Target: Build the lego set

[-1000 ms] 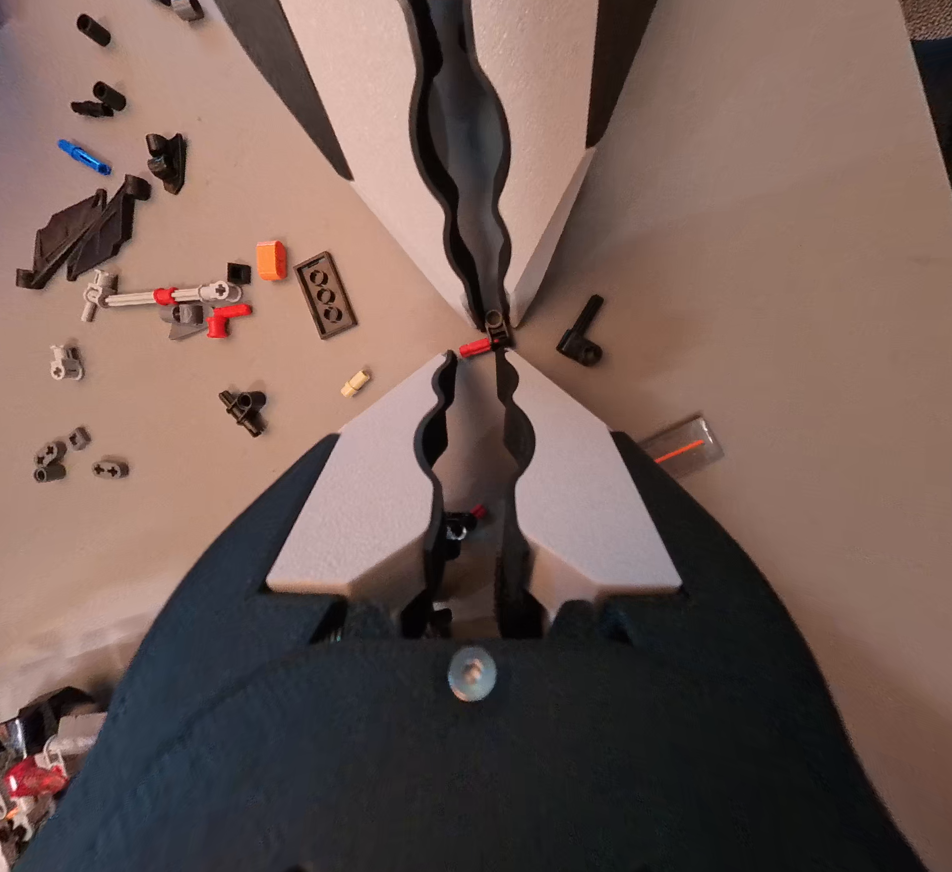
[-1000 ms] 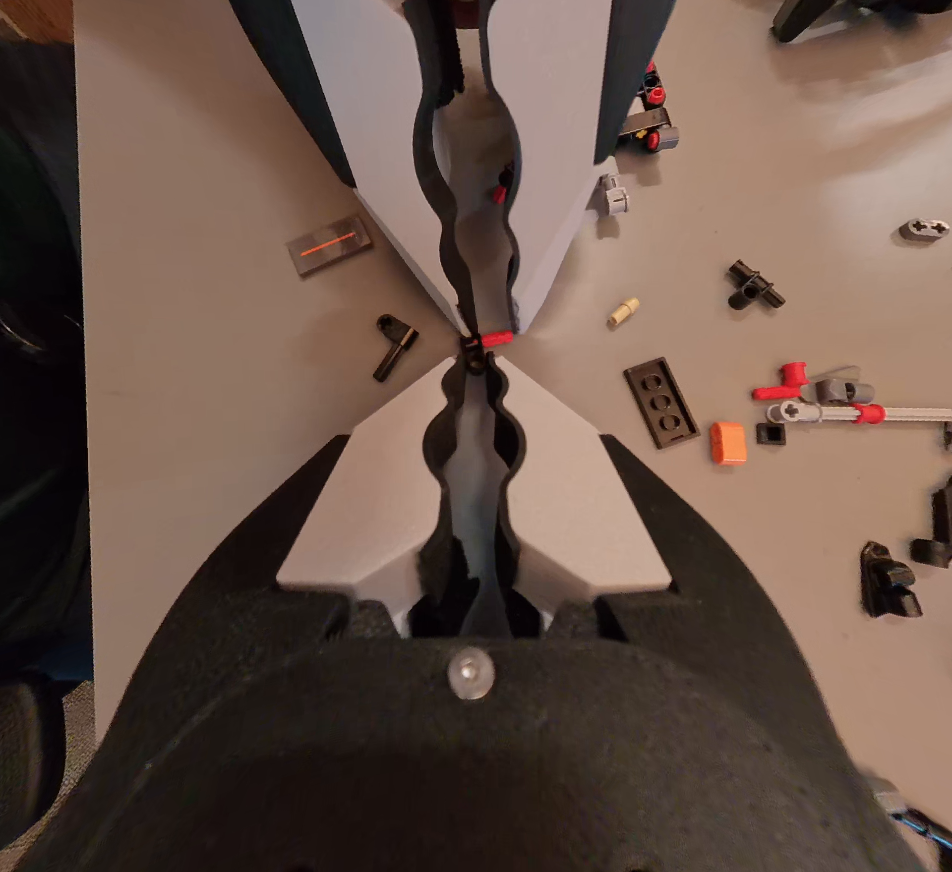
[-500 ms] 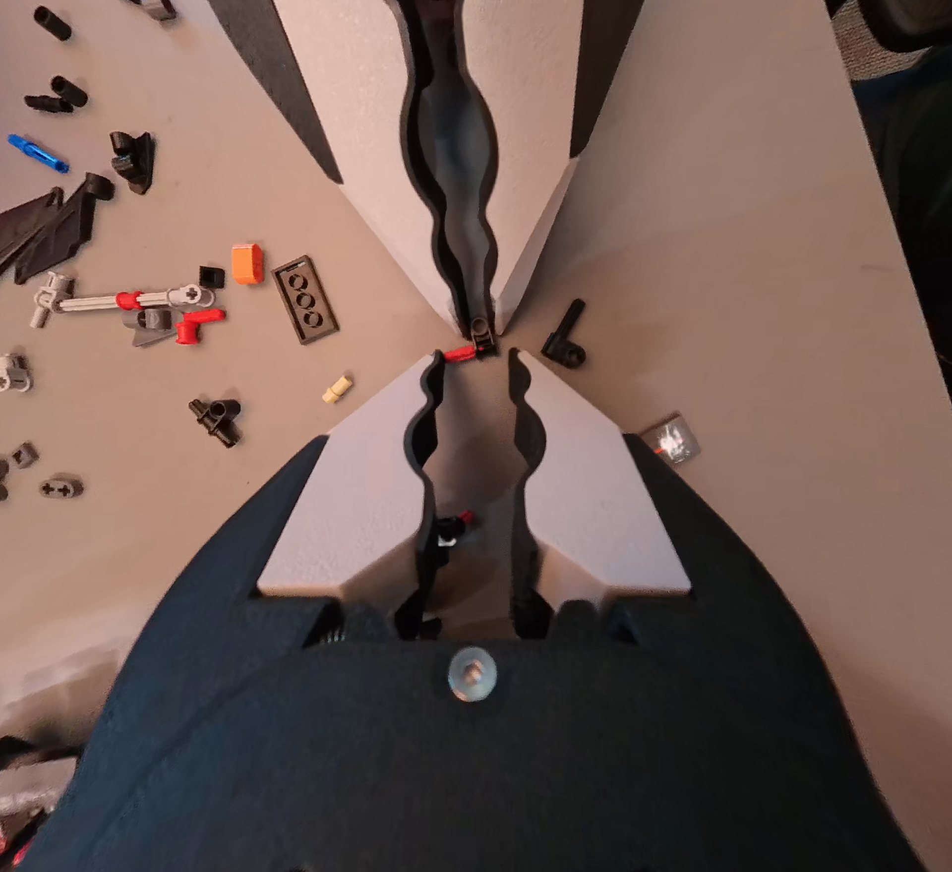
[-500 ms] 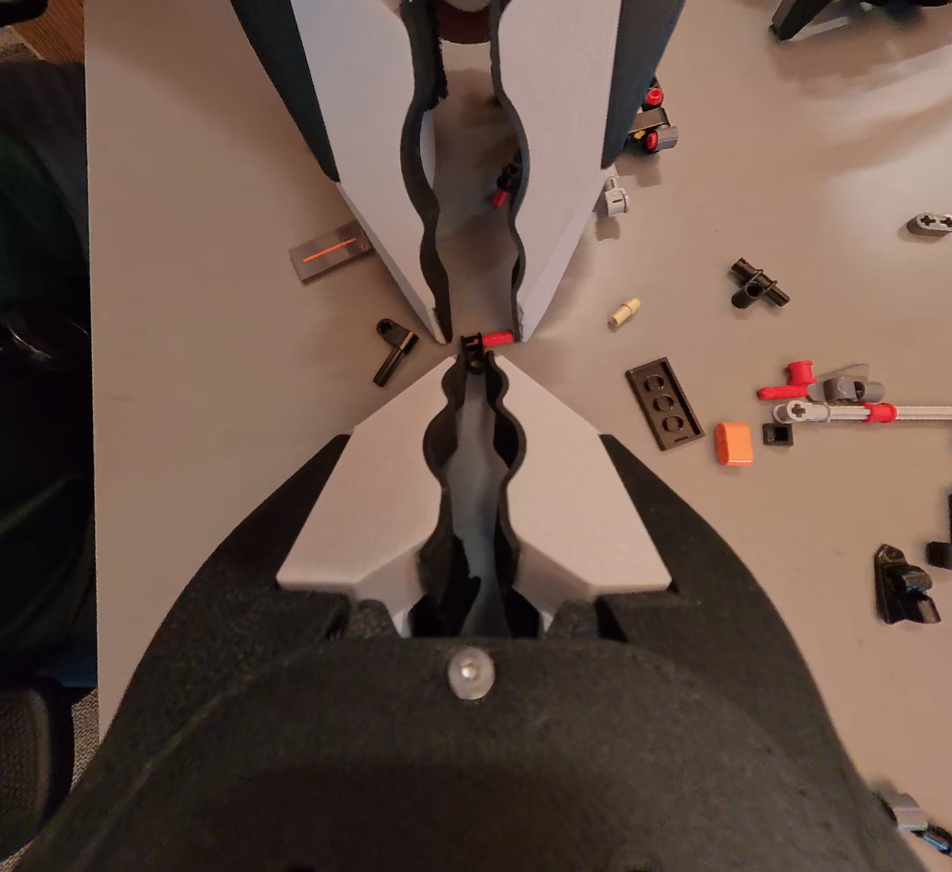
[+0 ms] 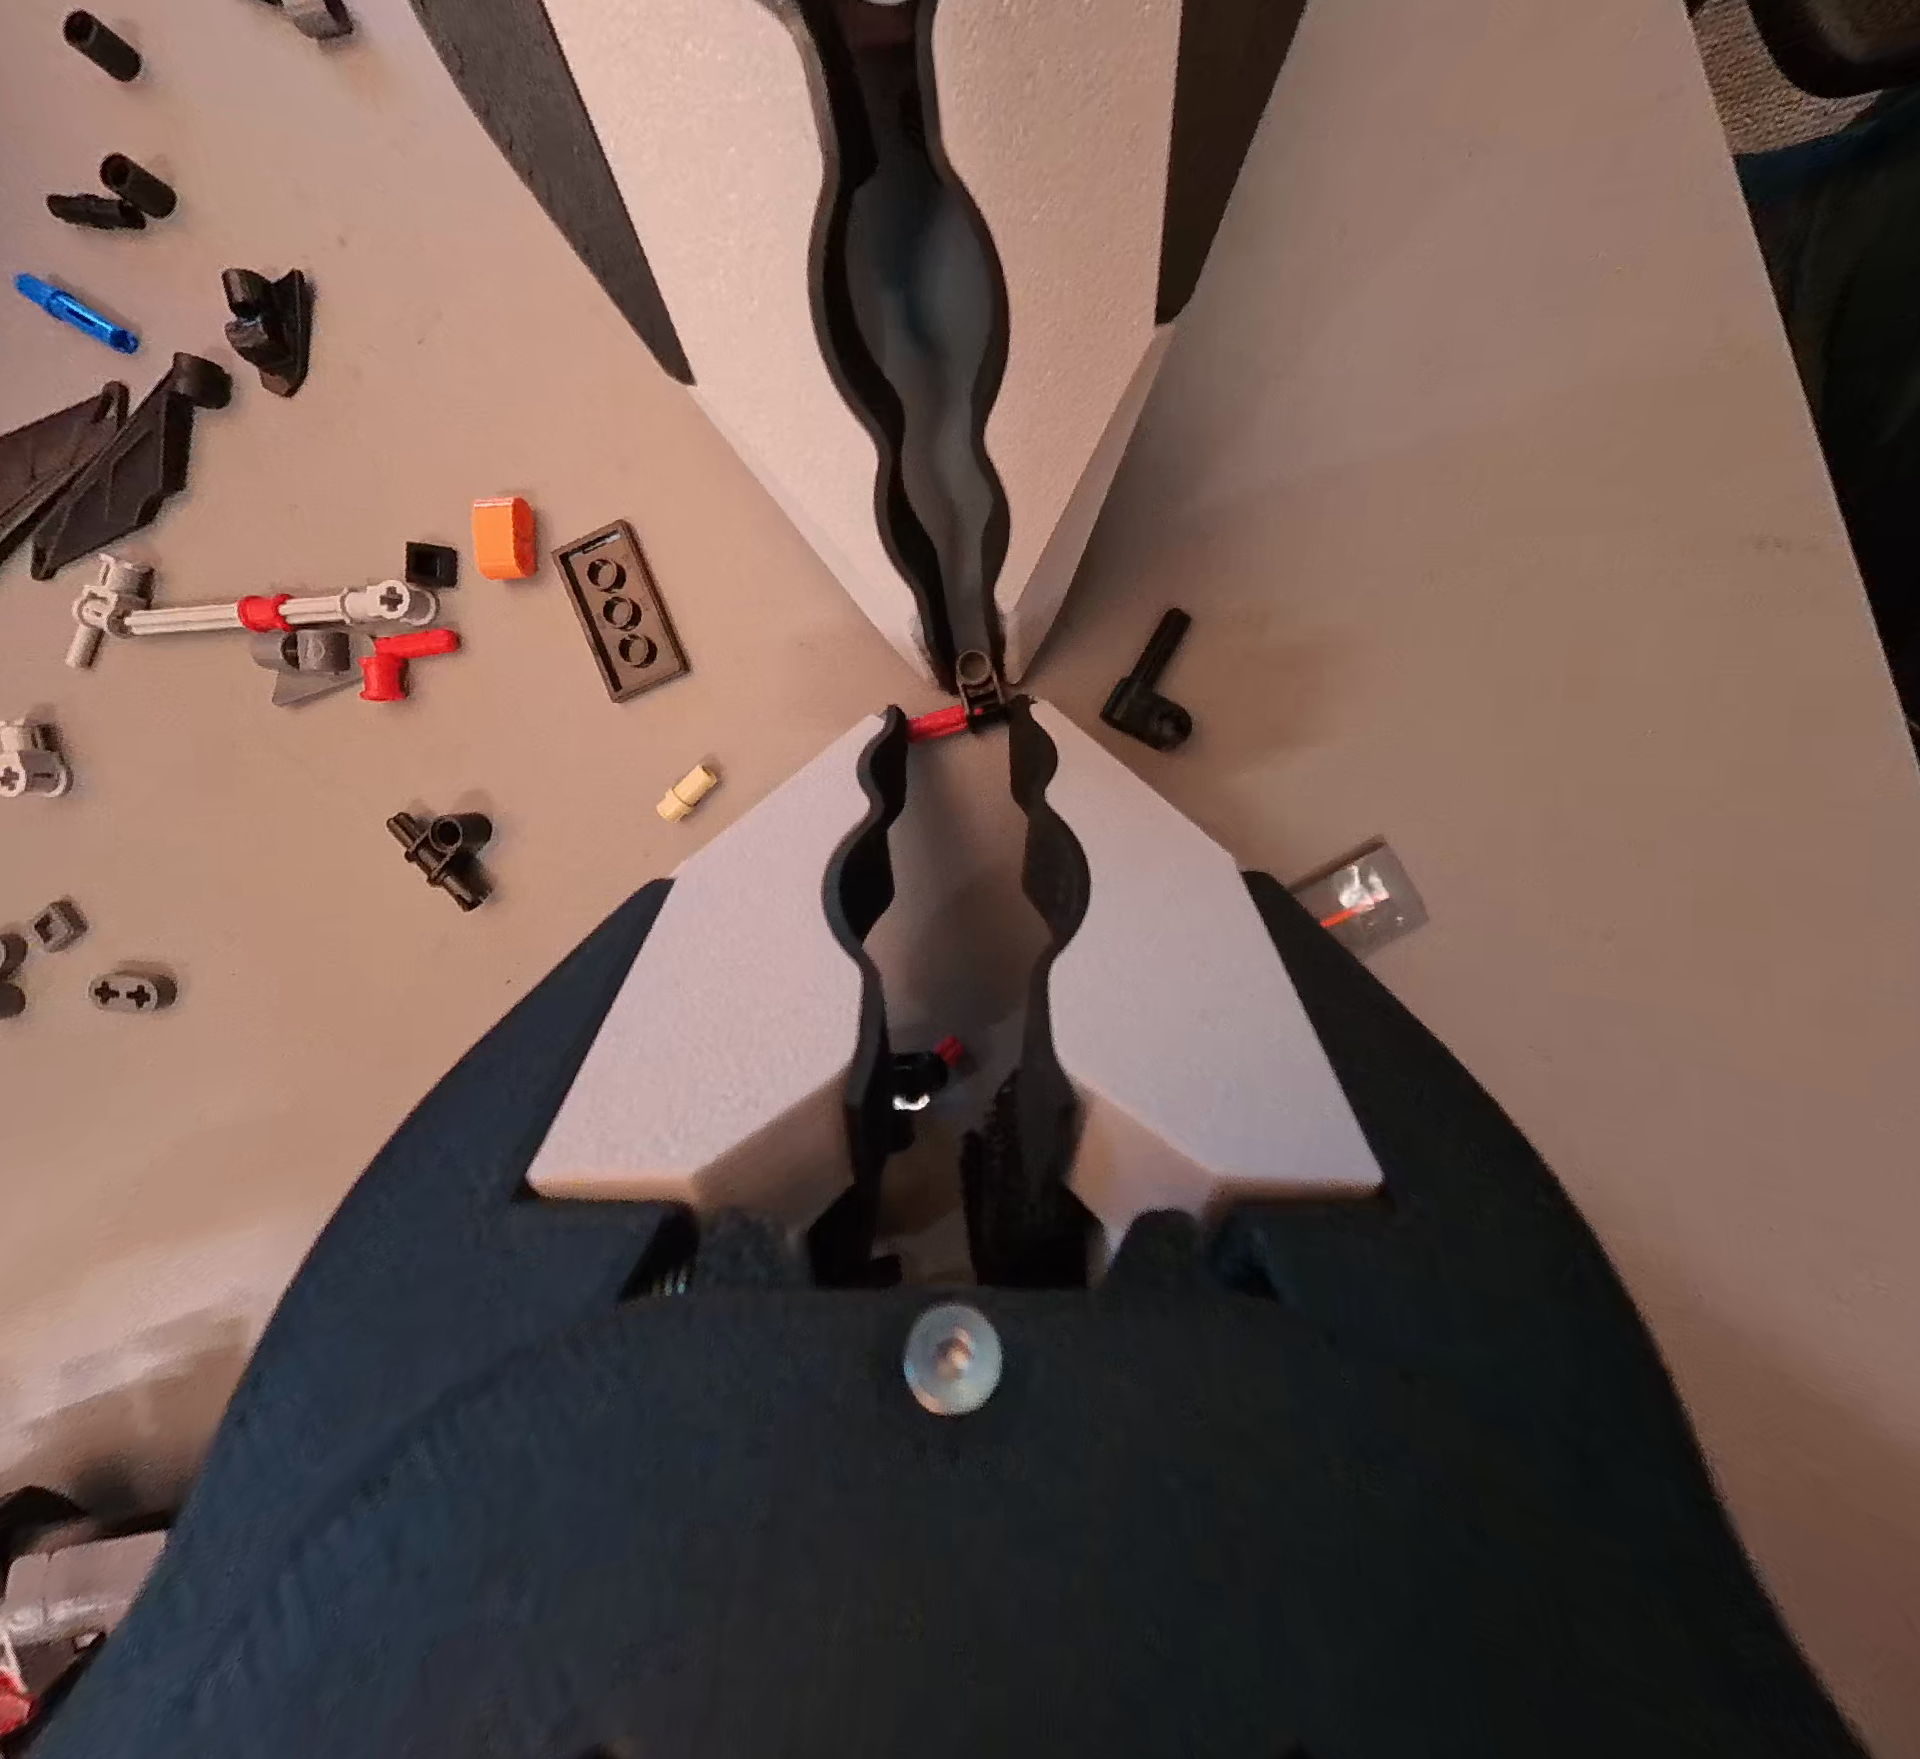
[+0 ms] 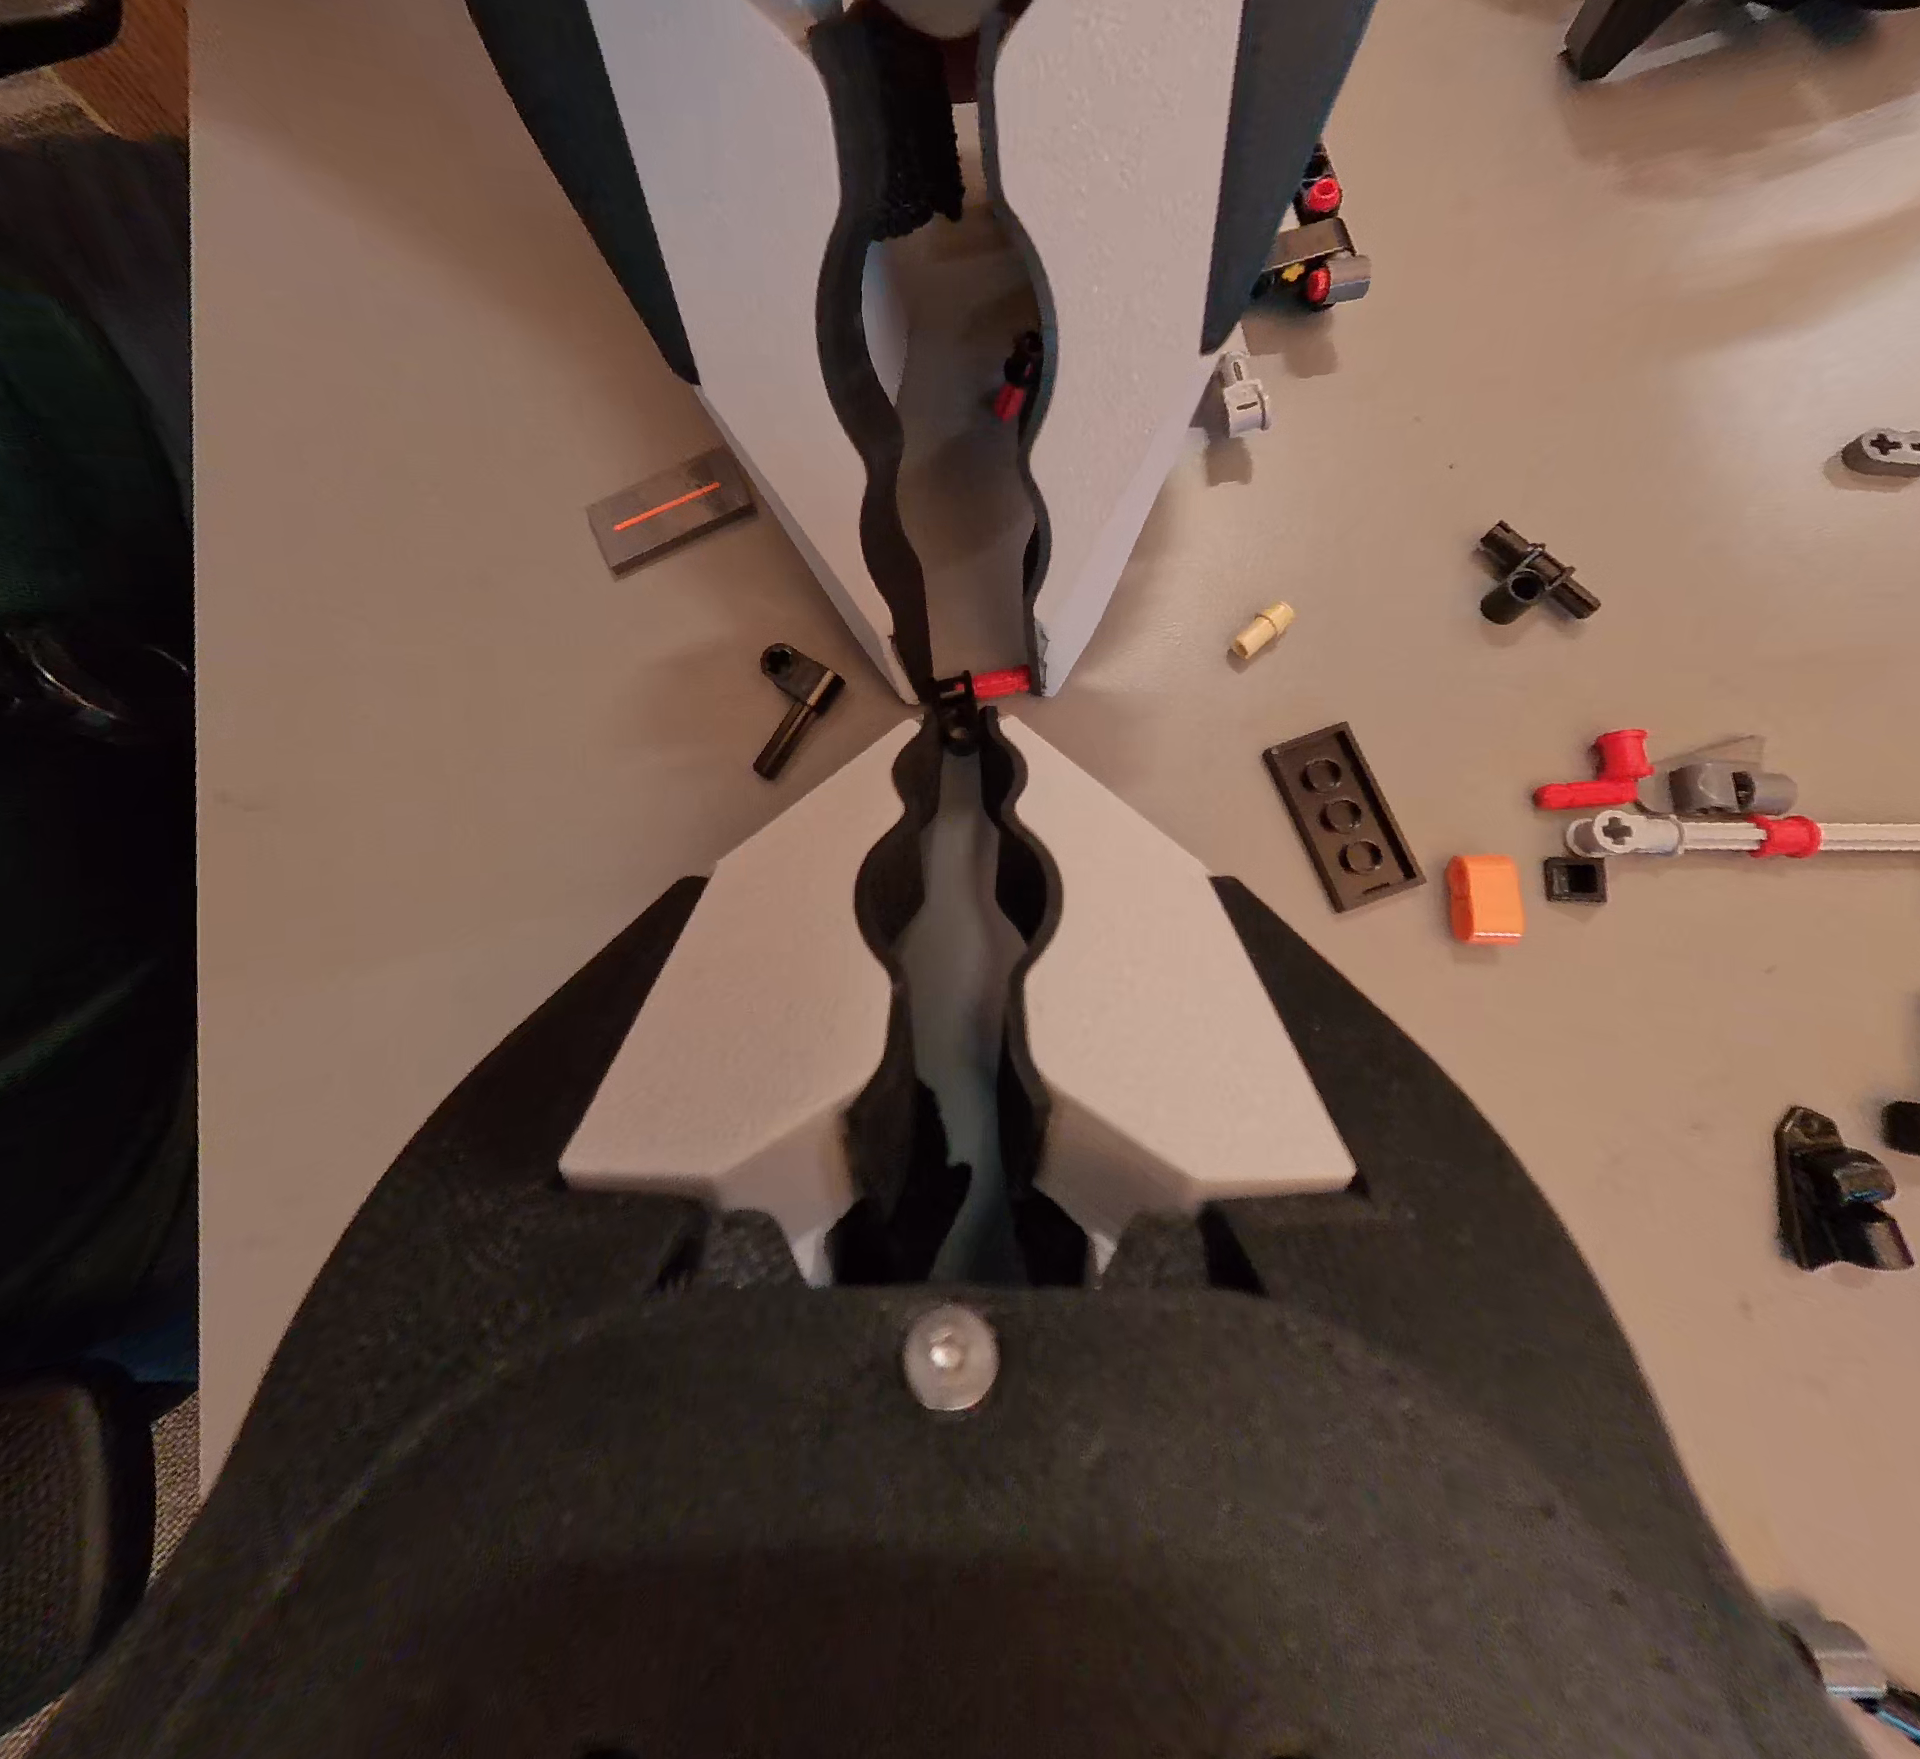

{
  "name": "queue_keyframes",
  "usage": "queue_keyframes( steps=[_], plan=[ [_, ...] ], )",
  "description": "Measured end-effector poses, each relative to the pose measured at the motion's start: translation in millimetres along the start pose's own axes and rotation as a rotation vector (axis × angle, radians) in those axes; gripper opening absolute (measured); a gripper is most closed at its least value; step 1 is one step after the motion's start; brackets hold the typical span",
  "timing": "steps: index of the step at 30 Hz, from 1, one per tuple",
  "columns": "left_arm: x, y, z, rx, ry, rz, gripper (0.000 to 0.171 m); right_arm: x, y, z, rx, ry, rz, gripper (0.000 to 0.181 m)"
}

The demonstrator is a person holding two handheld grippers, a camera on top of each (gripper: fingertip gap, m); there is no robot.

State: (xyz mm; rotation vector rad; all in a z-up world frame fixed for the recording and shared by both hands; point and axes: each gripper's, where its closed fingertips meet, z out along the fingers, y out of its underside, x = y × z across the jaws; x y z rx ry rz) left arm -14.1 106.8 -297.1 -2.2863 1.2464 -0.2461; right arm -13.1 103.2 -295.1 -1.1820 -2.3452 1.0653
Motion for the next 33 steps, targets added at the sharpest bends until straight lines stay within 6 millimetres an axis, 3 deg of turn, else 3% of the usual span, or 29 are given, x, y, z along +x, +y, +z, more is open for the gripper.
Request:
queue_keyframes(
  steps=[33],
  plan=[
    [0.2, -2.5, 0.1, -0.048, -0.068, 0.043, 0.016, 0.2, -0.3, -0.4, -0.005, -0.041, 0.065, 0.004]
  ],
)
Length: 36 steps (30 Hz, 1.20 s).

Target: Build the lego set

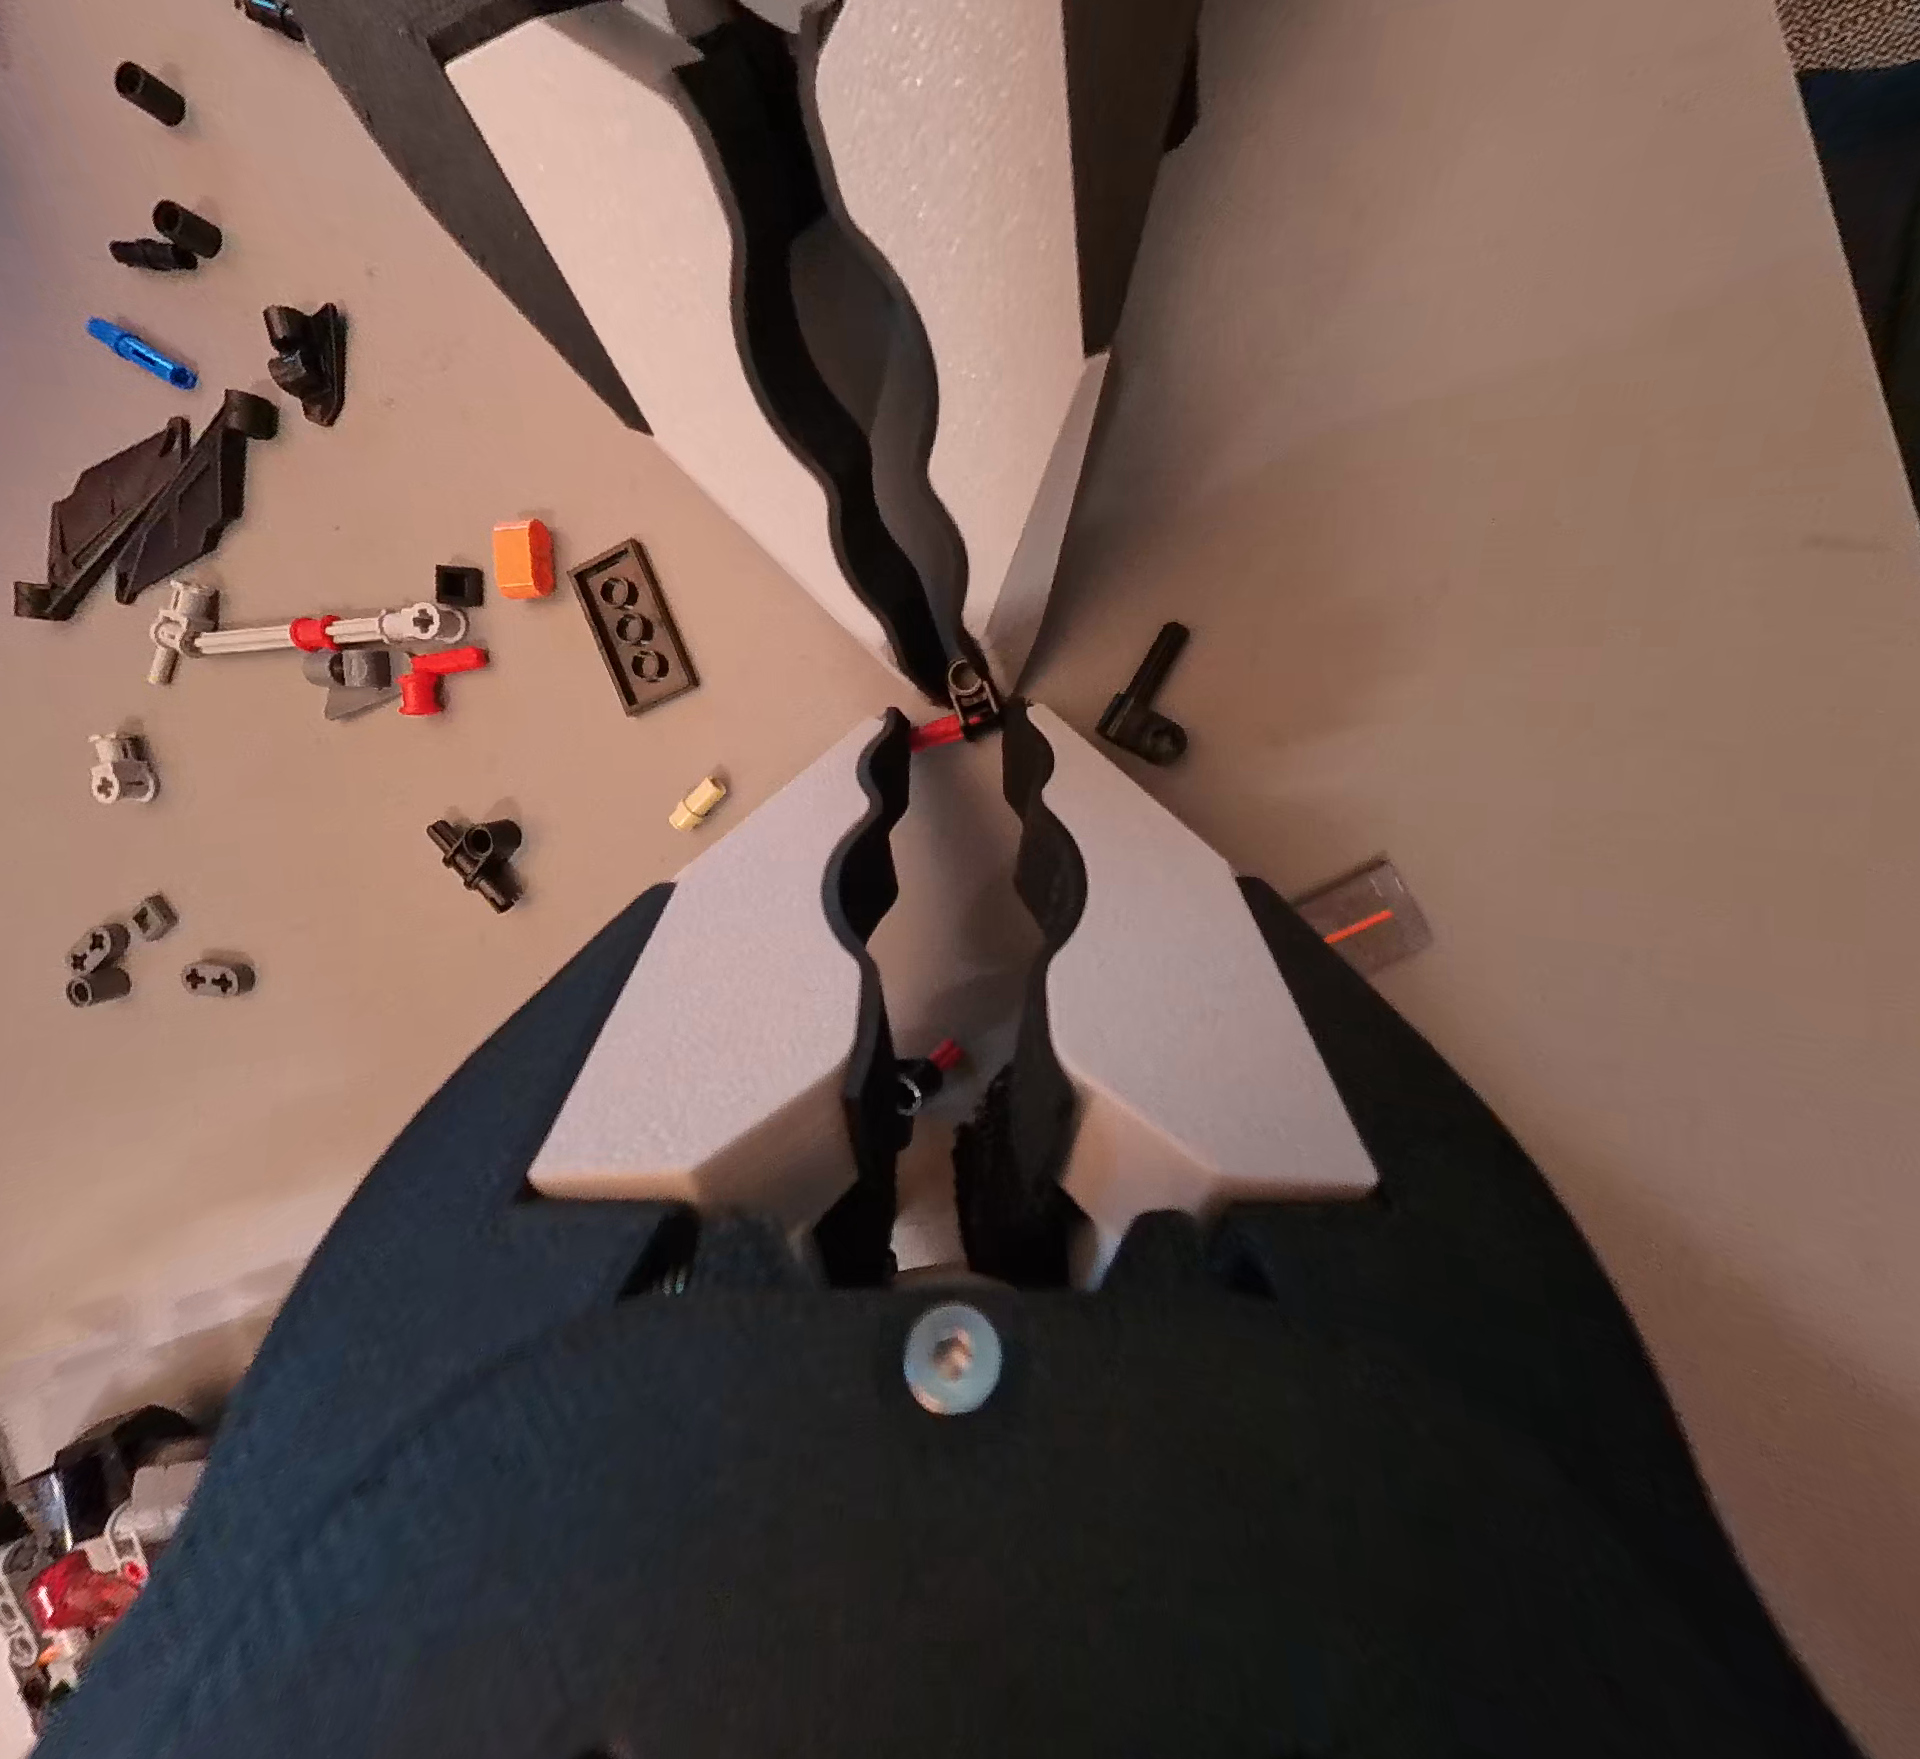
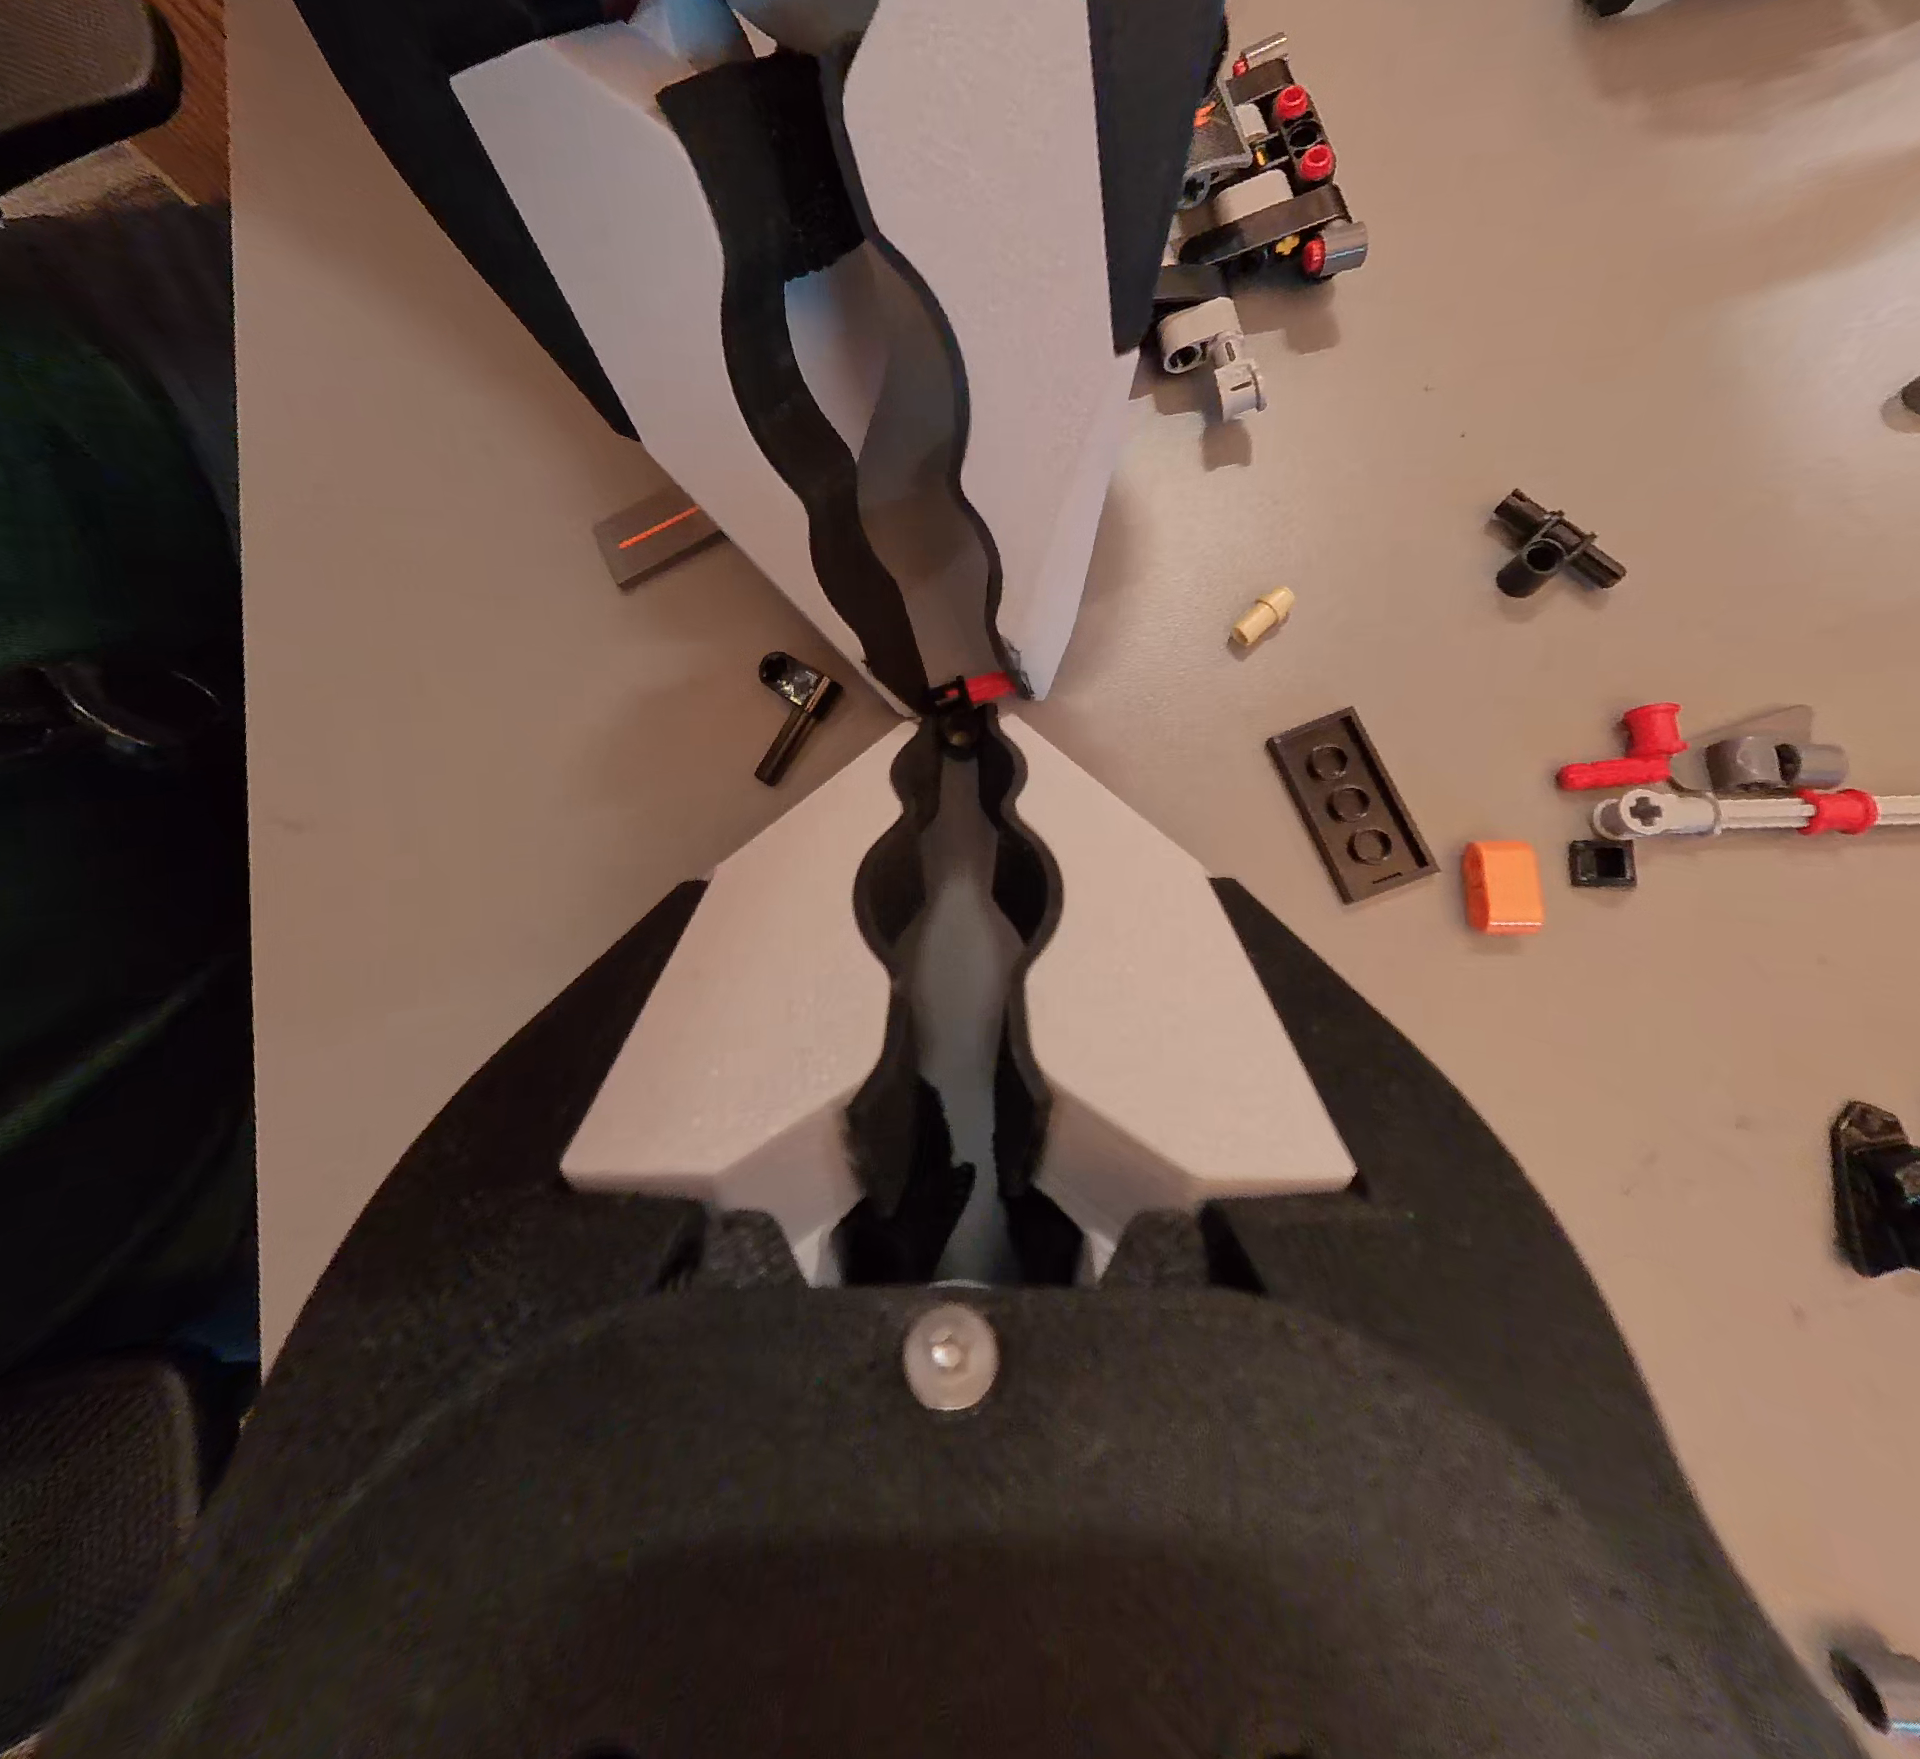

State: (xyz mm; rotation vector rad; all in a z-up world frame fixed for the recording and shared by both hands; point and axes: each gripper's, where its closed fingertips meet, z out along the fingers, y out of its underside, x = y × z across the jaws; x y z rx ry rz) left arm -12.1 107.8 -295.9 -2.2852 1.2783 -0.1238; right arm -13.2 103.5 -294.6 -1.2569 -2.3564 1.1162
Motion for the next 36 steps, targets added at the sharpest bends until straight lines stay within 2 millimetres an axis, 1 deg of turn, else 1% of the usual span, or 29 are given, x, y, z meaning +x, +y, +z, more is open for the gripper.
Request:
queue_keyframes(
  steps=[6, 8, 12, 14, 17, 21, 26, 32, 33, 36],
  plan=[
    [-0.5, -0.1, 0.1, 0.006, -0.012, -0.016, 0.016, -0.1, 0.0, 0.1, 0.003, 0.008, -0.006, 0.004],
    [-0.9, 1.9, -0.7, -0.005, 0.004, -0.063, 0.017, 0.6, -0.7, 1.0, 0.005, 0.017, -0.006, 0.005],
    [-7.2, 2.7, -1.1, -0.015, -0.065, -0.074, 0.020, 3.1, -1.5, 1.3, 0.009, 0.021, 0.012, 0.005],
    [-5.0, 1.9, -0.7, -0.014, -0.068, -0.084, 0.017, 3.1, -1.4, 1.3, 0.009, 0.022, 0.011, 0.005],
    [-5.3, 2.4, -0.8, -0.010, -0.072, -0.103, 0.017, 3.1, -1.4, 1.2, 0.009, 0.020, 0.013, 0.005],
    [-5.8, 2.8, -0.8, -0.028, -0.085, -0.082, 0.017, 3.4, -1.2, 1.4, 0.008, 0.020, 0.014, 0.005],
    [-7.1, 3.1, -0.6, -0.016, -0.100, -0.115, 0.016, 4.8, -1.3, 1.2, 0.009, 0.025, 0.023, 0.005],
    [-8.0, 2.1, -0.2, -0.031, -0.128, -0.103, 0.016, 7.4, -1.4, 1.1, 0.011, 0.042, 0.026, 0.005],
    [-7.3, -0.8, -0.1, -0.019, -0.132, -0.097, 0.005, 8.8, -1.3, 0.9, 0.010, 0.049, 0.029, 0.005],
    [-8.6, 0.2, 0.1, -0.034, -0.160, -0.075, 0.005, 9.4, -1.1, 0.6, 0.011, 0.050, 0.019, 0.005]
  ],
)
